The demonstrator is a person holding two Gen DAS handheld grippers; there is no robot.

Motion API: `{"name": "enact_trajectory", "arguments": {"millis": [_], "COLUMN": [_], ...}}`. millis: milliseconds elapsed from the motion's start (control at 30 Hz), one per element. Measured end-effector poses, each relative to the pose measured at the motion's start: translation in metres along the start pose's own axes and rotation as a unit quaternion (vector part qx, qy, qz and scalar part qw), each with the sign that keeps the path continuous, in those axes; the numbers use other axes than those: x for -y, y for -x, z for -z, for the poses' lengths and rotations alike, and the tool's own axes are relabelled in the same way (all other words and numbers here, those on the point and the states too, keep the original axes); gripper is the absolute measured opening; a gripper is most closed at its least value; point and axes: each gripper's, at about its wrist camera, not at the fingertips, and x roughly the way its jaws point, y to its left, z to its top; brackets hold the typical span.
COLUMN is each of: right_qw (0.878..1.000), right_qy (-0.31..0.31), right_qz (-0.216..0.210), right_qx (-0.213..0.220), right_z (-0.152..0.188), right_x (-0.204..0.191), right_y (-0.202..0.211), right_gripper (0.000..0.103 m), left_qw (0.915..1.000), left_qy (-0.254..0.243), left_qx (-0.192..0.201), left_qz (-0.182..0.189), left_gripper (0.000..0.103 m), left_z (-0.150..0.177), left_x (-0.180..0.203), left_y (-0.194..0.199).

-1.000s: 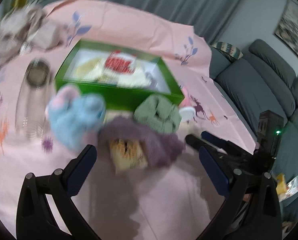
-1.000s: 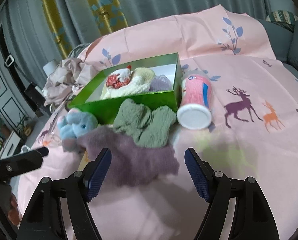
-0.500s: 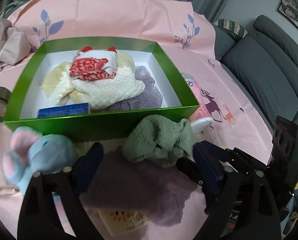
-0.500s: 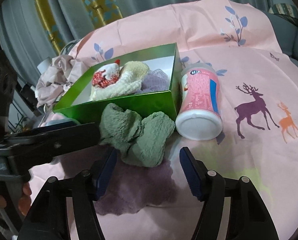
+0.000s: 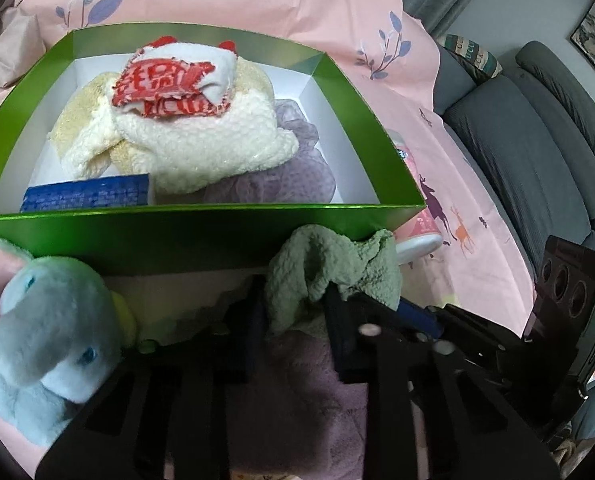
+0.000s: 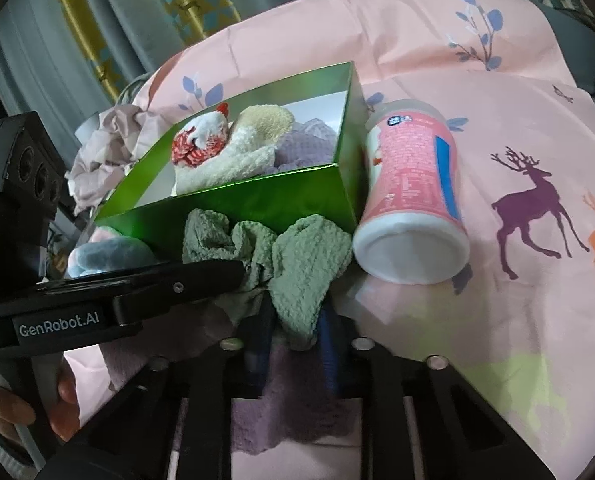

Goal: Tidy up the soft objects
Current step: 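Close the right gripper on the green knit cloth, then lift the green cloth and carry it over the green box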

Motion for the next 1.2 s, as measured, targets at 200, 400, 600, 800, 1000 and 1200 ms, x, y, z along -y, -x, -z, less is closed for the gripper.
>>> {"name": "enact_trajectory", "arguments": {"millis": [200, 400, 600, 800, 1000, 1200], "right_qw": [0.999, 0.998, 0.996, 0.994, 0.991, 0.989], "right_qy": [0.023, 0.034, 0.040, 0.059, 0.079, 0.097], "right_qz": [-0.004, -0.014, -0.028, -0.033, -0.037, -0.039], "right_qx": [0.032, 0.053, 0.070, 0.088, 0.100, 0.107], "right_z": [0.002, 0.010, 0.020, 0.018, 0.017, 0.013], "right_x": [-0.018, -0.035, -0.050, -0.068, -0.084, -0.101], "right_y": [0.021, 0.047, 0.075, 0.098, 0.113, 0.120], "right_gripper": [0.008, 0.008, 0.008, 0.008, 0.008, 0.008], "left_qw": [0.9996, 0.9981, 0.9966, 0.9940, 0.9923, 0.9896], "left_qy": [-0.009, -0.027, -0.040, -0.045, -0.036, -0.038], "left_qx": [0.025, 0.055, 0.072, 0.099, 0.118, 0.138], "left_qz": [0.006, 0.012, 0.001, -0.007, -0.006, -0.007], "left_gripper": [0.015, 0.015, 0.015, 0.015, 0.015, 0.015], "left_z": [0.009, 0.021, 0.035, 0.044, 0.048, 0.048], "left_x": [0.011, 0.030, 0.045, 0.050, 0.047, 0.045], "left_y": [0.024, 0.056, 0.080, 0.108, 0.129, 0.146]}}
